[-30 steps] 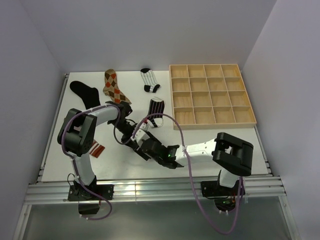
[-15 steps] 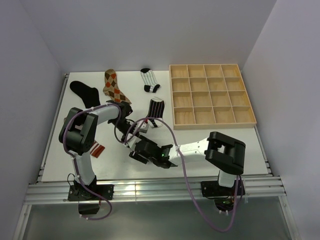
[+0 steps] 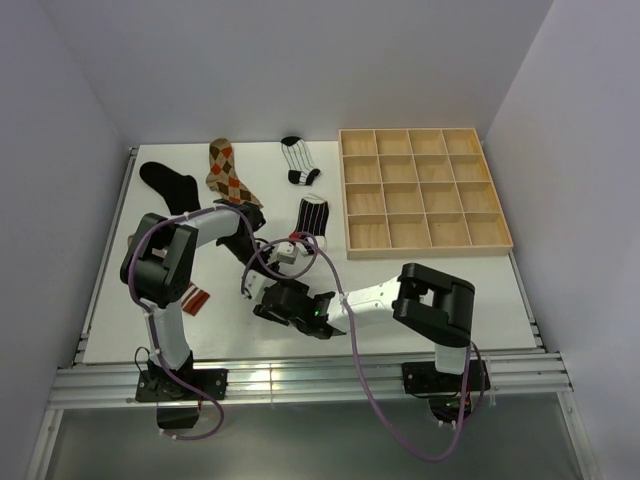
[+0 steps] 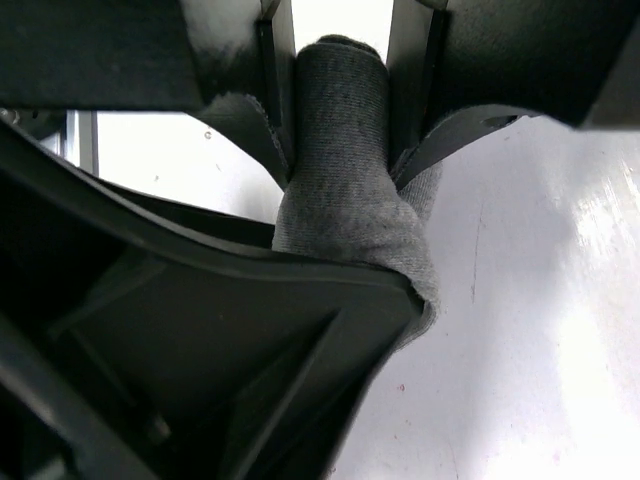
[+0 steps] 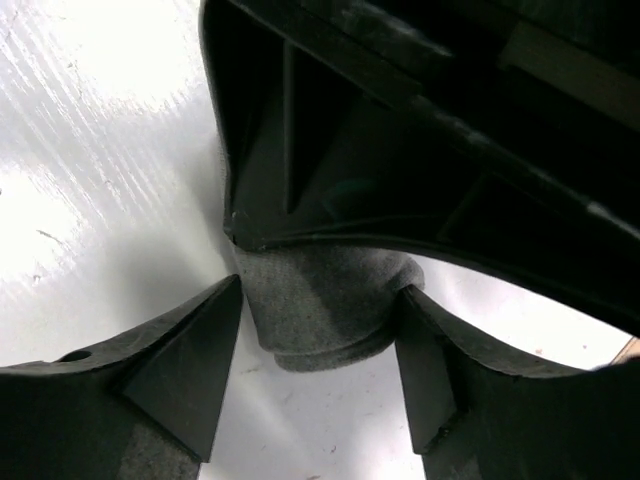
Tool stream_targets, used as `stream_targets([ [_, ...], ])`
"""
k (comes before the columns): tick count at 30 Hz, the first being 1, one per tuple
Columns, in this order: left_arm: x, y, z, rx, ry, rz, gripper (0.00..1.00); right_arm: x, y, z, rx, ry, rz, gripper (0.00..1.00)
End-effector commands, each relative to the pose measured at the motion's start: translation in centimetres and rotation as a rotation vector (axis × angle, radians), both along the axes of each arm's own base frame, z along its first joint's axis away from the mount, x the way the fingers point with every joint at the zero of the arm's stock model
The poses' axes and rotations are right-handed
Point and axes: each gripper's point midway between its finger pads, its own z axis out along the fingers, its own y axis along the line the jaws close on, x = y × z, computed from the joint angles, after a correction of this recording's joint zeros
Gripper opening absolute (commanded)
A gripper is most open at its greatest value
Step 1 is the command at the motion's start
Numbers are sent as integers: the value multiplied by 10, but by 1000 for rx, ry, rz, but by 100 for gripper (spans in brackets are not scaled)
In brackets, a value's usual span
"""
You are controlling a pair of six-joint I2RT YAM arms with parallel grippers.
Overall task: Roll the socks
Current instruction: Roll the sock at the center of the board, then pick up the sock at the center of the board.
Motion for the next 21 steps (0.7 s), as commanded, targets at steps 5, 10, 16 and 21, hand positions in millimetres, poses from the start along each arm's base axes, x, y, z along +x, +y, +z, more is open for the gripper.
stream_targets([
  [5, -23, 20, -24, 130, 78, -65, 1, 7, 41, 11, 60, -31, 59, 51],
  [10, -24, 19, -20, 125, 94, -65, 0, 4, 38, -1, 29, 5, 68, 32],
  [16, -14, 6, -5, 76, 61, -16, 19, 1, 26, -7, 16, 35, 50, 12],
  [21, 12, -9, 21, -9, 43, 99, 41, -1, 19, -3, 33, 50, 30, 2],
])
